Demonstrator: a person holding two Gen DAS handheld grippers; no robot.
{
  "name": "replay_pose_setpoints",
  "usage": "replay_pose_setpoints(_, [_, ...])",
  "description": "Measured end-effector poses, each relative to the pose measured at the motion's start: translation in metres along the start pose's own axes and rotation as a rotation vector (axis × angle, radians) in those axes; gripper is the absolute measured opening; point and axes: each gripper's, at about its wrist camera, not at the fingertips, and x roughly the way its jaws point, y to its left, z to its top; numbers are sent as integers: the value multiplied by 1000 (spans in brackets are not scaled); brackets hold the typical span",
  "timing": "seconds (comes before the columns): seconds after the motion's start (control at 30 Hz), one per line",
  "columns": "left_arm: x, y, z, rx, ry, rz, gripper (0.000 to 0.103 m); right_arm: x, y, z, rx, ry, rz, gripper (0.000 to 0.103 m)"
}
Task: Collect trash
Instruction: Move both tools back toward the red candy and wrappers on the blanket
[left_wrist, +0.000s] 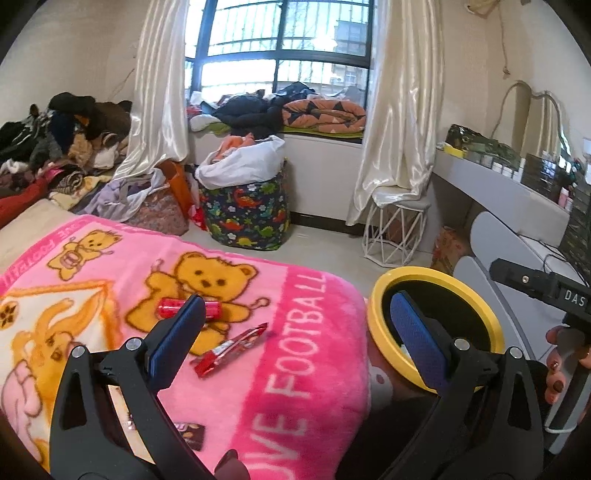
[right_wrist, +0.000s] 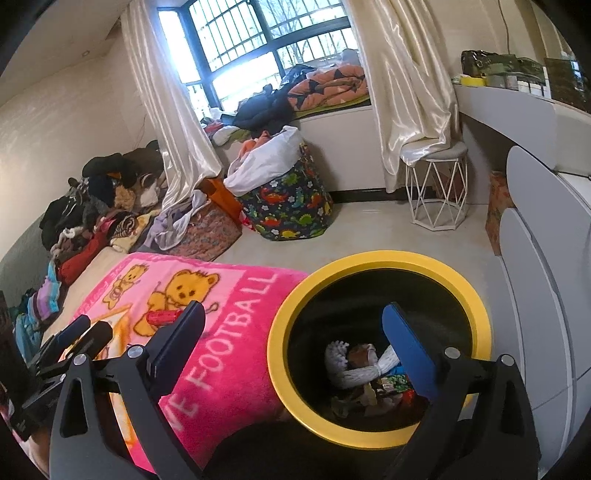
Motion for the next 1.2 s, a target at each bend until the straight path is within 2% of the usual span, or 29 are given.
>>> replay_pose_setpoints(0.6, [-16, 72, -8, -85, 5, 120, 92, 26, 61, -1, -109, 52, 80, 94])
replay_pose_setpoints(1.0, [-9, 131, -38, -127, 104, 194, 91, 80, 121, -12, -186, 160, 165, 94])
replay_pose_setpoints(1.07, [-3, 141, -45, -150, 127, 195, 84, 98, 130, -16, -195, 197, 166, 94])
replay_pose_setpoints(1.2, [14, 155, -57, -182, 197, 178, 78, 129, 144, -22, -183, 252, 163, 94])
